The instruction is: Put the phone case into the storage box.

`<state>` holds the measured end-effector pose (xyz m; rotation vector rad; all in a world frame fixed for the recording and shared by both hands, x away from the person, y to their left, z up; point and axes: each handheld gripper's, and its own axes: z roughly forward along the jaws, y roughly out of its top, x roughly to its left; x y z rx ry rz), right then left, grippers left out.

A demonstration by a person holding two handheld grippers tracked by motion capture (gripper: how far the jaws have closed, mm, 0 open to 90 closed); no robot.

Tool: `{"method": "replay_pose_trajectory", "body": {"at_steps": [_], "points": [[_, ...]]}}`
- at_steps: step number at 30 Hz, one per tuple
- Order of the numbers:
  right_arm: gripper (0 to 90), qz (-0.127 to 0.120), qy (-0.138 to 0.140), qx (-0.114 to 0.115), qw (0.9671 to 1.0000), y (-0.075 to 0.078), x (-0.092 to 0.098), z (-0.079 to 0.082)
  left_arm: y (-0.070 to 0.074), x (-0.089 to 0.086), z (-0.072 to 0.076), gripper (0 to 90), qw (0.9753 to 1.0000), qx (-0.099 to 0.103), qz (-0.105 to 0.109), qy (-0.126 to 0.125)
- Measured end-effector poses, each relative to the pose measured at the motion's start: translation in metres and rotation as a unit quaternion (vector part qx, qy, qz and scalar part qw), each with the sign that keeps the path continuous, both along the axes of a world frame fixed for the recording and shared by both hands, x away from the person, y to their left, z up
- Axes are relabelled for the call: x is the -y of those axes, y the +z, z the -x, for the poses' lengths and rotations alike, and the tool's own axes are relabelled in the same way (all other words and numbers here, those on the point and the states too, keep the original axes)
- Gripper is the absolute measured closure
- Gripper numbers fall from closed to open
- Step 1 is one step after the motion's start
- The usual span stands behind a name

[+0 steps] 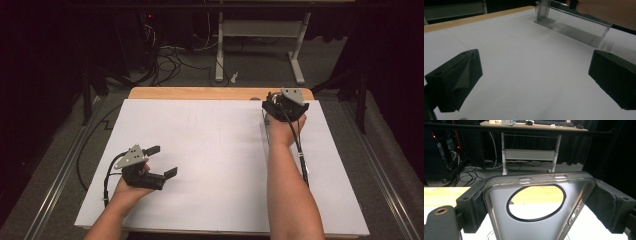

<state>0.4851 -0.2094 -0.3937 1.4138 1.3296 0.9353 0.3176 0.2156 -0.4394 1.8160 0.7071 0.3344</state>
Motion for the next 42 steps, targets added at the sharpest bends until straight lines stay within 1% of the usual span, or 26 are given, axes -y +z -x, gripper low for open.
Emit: {"method": "replay_pose_trajectory", "body": {"at_steps": [5, 13, 15, 19, 28, 42], "points": [[12.6, 0.005, 0.005, 0.007, 0.9999, -0.0014, -0.0001, -0.0021, -0.0006, 0.0006, -0.0002, 0.3, 1.0000, -0.001, -0.003, -0.002], [12.5, 0.009, 0.017, 0.005, 0.9998, -0.0009, 0.0011, -0.0049, -0.0008, 0.0005, -0.0007, 0.3, 1.0000, -0.001, -0.001, -0.002], [12.4, 0.014, 0.021, 0.003, 0.9997, -0.0005, 0.0009, -0.0053, -0.0011, 0.0010, -0.0010, 0.3, 1.0000, -0.001, -0.003, -0.002], [12.4, 0.016, 0.023, 0.007, 0.9996, -0.0011, 0.0002, -0.0060, -0.0011, 0.0003, -0.0010, 0.3, 1.0000, -0.002, -0.002, -0.001], [12.1, 0.019, 0.028, 0.005, 0.9994, -0.0009, 0.0017, -0.0064, -0.0013, 0.0016, -0.0007, 0.3, 1.0000, -0.002, -0.004, -0.004], [11.4, 0.020, 0.036, -0.001, 0.9991, 0.0002, 0.0057, -0.0081, -0.0015, 0.0013, -0.0013, 0.3, 1.0000, -0.002, -0.004, -0.002]]}}
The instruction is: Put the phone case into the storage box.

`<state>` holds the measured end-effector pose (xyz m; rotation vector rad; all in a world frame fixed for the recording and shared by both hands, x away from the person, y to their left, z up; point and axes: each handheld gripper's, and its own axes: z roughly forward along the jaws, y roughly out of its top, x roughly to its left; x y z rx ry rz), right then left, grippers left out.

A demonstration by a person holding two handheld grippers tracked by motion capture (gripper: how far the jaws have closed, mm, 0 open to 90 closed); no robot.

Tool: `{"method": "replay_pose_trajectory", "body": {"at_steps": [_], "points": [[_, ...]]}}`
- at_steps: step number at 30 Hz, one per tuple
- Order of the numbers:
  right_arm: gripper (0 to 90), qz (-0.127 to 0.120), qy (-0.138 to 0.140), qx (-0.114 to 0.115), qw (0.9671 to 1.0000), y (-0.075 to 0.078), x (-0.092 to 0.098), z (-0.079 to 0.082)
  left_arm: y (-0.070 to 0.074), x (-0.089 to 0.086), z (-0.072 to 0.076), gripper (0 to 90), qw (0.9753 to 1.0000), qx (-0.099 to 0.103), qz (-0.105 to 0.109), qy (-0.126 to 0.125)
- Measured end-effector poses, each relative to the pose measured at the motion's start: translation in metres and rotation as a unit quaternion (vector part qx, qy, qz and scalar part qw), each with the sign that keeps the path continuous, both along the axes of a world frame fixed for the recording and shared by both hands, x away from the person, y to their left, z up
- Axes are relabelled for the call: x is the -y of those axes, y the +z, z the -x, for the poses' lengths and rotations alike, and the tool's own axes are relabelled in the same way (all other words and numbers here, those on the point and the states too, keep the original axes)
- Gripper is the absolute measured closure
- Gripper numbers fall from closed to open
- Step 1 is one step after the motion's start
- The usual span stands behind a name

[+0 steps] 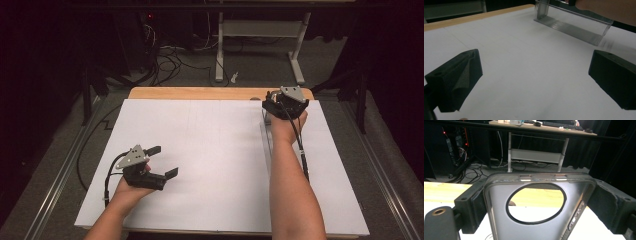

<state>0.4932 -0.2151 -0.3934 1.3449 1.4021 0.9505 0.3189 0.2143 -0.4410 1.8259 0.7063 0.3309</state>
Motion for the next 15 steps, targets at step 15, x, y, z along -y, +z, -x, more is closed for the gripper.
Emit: {"method": "replay_pose_trajectory", "body": {"at_steps": [15], "points": [[5.6, -0.003, 0.010, -0.020, 0.9998, -0.0014, 0.0031, -0.0030, 0.0004, 0.0000, 0.0002, 0.3, 1.0000, 0.001, 0.000, 0.000]]}}
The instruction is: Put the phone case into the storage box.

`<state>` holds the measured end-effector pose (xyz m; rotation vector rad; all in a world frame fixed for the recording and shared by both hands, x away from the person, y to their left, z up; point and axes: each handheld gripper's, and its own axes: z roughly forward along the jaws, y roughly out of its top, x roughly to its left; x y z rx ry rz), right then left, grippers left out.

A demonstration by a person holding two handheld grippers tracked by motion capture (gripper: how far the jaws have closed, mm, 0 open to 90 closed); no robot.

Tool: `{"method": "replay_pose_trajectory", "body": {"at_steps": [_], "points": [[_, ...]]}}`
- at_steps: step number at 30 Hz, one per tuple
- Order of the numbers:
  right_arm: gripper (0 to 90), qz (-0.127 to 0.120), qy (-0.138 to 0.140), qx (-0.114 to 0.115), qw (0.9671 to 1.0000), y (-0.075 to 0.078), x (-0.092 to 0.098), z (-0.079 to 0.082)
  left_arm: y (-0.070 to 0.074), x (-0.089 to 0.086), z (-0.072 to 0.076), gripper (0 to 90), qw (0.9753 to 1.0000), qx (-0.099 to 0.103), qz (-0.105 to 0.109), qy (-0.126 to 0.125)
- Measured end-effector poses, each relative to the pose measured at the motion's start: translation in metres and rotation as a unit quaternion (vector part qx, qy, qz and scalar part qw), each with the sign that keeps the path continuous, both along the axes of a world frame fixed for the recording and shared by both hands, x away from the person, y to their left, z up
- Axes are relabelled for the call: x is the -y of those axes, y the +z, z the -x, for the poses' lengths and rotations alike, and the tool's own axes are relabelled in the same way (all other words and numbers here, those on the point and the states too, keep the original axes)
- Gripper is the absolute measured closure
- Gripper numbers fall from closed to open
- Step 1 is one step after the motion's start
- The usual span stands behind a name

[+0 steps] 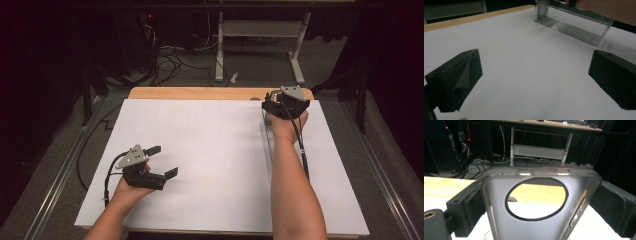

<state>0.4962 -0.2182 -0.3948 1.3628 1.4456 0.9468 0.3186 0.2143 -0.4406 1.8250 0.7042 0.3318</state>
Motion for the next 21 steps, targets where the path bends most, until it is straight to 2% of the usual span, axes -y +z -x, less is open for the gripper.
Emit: {"method": "replay_pose_trajectory", "body": {"at_steps": [6, 21], "points": [[0.4, -0.003, 0.008, 0.000, 1.0000, 0.0005, 0.0016, -0.0003, -0.0002, 0.0000, -0.0004, 0.3, 1.0000, -0.001, -0.003, 0.000], [0.2, -0.012, 0.029, -0.006, 0.9995, 0.0092, 0.0039, 0.0090, -0.0014, -0.0003, -0.0015, 0.3, 0.9999, -0.004, -0.011, 0.000]]}}
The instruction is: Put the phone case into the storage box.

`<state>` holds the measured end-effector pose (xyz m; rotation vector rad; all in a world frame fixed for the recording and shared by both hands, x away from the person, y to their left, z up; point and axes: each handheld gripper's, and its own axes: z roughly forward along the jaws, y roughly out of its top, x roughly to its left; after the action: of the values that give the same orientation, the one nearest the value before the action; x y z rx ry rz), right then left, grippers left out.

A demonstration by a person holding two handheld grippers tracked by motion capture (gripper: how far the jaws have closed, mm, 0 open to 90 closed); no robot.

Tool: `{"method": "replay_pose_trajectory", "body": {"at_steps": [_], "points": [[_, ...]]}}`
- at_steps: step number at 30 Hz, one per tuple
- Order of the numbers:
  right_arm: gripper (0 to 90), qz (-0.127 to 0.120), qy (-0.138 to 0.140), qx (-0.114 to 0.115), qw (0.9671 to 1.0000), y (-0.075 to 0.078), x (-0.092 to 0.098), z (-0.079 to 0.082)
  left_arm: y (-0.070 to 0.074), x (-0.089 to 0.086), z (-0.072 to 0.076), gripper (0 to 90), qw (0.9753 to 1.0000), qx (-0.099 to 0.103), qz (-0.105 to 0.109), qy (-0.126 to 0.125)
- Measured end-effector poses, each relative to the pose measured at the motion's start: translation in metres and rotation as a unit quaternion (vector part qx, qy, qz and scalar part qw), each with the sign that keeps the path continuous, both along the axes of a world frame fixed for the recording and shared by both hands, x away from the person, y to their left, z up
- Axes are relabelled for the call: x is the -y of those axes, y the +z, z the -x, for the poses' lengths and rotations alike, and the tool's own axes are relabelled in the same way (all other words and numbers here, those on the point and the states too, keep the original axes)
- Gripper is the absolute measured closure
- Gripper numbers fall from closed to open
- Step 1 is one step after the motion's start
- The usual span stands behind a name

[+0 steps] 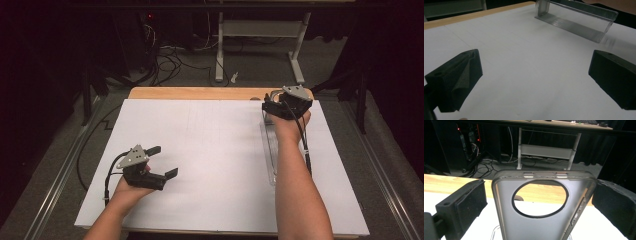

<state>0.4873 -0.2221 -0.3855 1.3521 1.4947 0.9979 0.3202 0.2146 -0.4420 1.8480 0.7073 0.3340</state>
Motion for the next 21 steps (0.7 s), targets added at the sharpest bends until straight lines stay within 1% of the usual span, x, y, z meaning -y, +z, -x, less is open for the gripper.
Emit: {"method": "replay_pose_trajectory", "body": {"at_steps": [4, 6, 10, 13, 15, 18, 21], "points": [[0.2, 0.000, -0.005, 0.006, 1.0000, 0.005, 0.000, 0.004, 0.000, 0.000, 0.000, 0.3, 1.0000, -0.001, 0.002, -0.001], [0.2, 0.000, -0.002, 0.008, 1.0000, 0.007, 0.001, 0.006, 0.000, 0.000, 0.000, 0.3, 1.0000, -0.001, 0.003, -0.002], [0.2, -0.008, -0.001, 0.009, 0.9999, 0.012, 0.005, 0.011, -0.001, 0.000, -0.001, 0.3, 1.0000, -0.002, 0.000, -0.003], [0.2, -0.012, 0.002, 0.016, 0.9998, 0.015, 0.007, 0.016, -0.001, -0.001, -0.001, 0.3, 1.0000, -0.002, 0.000, 0.000], [0.2, -0.008, 0.005, 0.016, 0.9998, 0.016, 0.007, 0.019, -0.001, -0.001, -0.001, 0.3, 1.0000, -0.002, 0.003, 0.001], [0.2, -0.016, 0.011, 0.016, 0.9997, 0.018, 0.008, 0.026, -0.001, -0.001, -0.002, 0.3, 1.0000, -0.003, 0.001, 0.004], [0.2, -0.014, 0.019, 0.018, 0.9996, 0.019, 0.007, 0.032, -0.001, -0.001, -0.003, 0.3, 1.0000, -0.003, 0.000, 0.005]]}}
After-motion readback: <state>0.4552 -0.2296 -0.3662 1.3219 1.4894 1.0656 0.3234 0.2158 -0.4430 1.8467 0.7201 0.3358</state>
